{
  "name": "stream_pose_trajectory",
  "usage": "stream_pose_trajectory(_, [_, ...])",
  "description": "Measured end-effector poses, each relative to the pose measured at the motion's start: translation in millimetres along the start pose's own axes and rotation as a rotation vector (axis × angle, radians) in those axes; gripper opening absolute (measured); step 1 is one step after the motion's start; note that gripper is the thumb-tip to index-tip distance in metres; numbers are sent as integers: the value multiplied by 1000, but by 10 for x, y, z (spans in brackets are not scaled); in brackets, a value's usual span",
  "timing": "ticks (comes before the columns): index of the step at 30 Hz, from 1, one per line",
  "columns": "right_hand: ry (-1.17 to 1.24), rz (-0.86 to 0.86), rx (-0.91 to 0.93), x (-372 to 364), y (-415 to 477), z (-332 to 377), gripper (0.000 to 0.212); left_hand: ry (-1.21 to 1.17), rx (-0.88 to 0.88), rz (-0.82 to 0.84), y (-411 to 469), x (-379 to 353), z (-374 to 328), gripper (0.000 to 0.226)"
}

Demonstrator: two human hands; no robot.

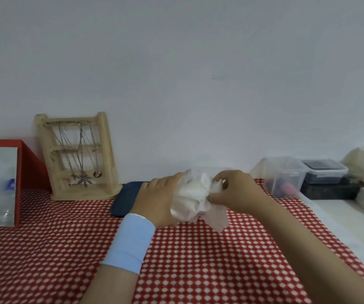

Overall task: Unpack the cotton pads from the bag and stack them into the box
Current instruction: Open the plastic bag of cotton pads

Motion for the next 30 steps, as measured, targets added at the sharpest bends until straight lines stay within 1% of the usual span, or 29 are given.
stream_pose_trajectory(2, [-212,139,-9,-109,-85,-102,45,-51,2,155,-22,-70,-52,133])
stream_pose_trajectory(3, [-319,194,-23,-165,-126,-165,47,-69,3,199,-33,-80,-94,135])
stream_pose_trajectory(4, [-384,235,-43,-199,-169,-237,47,-77,-4,202,-31,-50,-166,130])
stream_pose_trajectory(5, [-391,265,-60,-235,-183,-314,48,-93,-28,154,-19,27,-261,118])
stream_pose_trajectory(7, [-314,319,-79,-270,-213,-438,54,-139,-132,-3,24,205,-553,77])
stream_pose_trajectory(8, [-270,321,-90,-252,-221,-487,59,-125,-189,-48,29,250,-728,59])
stream_pose_trajectory(9, [-238,299,-106,-212,-217,-524,65,-71,-231,-51,40,228,-882,49])
stream_pose_trajectory(11, [-187,233,-116,-138,-209,-565,72,111,-269,6,77,53,-1108,45])
stream_pose_trajectory(12, [-160,226,-94,-140,-207,-563,76,192,-256,47,103,-53,-1157,44])
stream_pose_trajectory(13, [-131,255,-81,-187,-216,-563,81,237,-230,77,130,-131,-1178,42])
stream_pose_trajectory(15, [-83,365,-57,-391,-261,-531,100,190,-181,110,158,-202,-1154,39])
stream_pose_trajectory(16, [-72,383,-36,-494,-270,-527,108,126,-160,114,151,-205,-1139,39])
stream_pose_trajectory(17, [-75,358,-15,-574,-251,-544,110,62,-146,102,137,-201,-1119,39])
stream_pose_trajectory(18, [-87,316,6,-623,-217,-555,104,0,-138,83,118,-182,-1092,39])
stream_pose_trajectory(20, [-108,229,35,-596,-161,-564,82,-105,-134,29,93,-121,-1046,37])
stream_pose_trajectory(22, [-153,161,43,-437,-129,-560,69,-155,-140,-63,81,-32,-1009,33])
stream_pose_trajectory(24, [-197,90,39,-186,-121,-596,61,-96,-176,-139,105,18,-1039,30])
stream_pose_trajectory(26, [-239,52,17,25,-167,-629,61,-19,-194,-122,151,-32,-1125,33])
stream_pose_trajectory(27, [-267,101,0,46,-214,-646,64,20,-198,-64,173,-101,-1180,35])
stream_pose_trajectory(29, [-308,319,-37,-67,-337,-695,73,72,-186,120,189,-264,-1270,33])
stream_pose_trajectory(30, [-327,437,-57,-160,-404,-732,80,61,-174,208,181,-338,-1287,33])
Point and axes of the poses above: each hand's wrist, its own y-axis towards the middle knuckle, its own x-axis out of the back of the hand, z = x × y, the point moved 8 cm from there along y, towards the middle knuckle, and after that the axes turned 4 degrees about z, right-handed, at the moved point
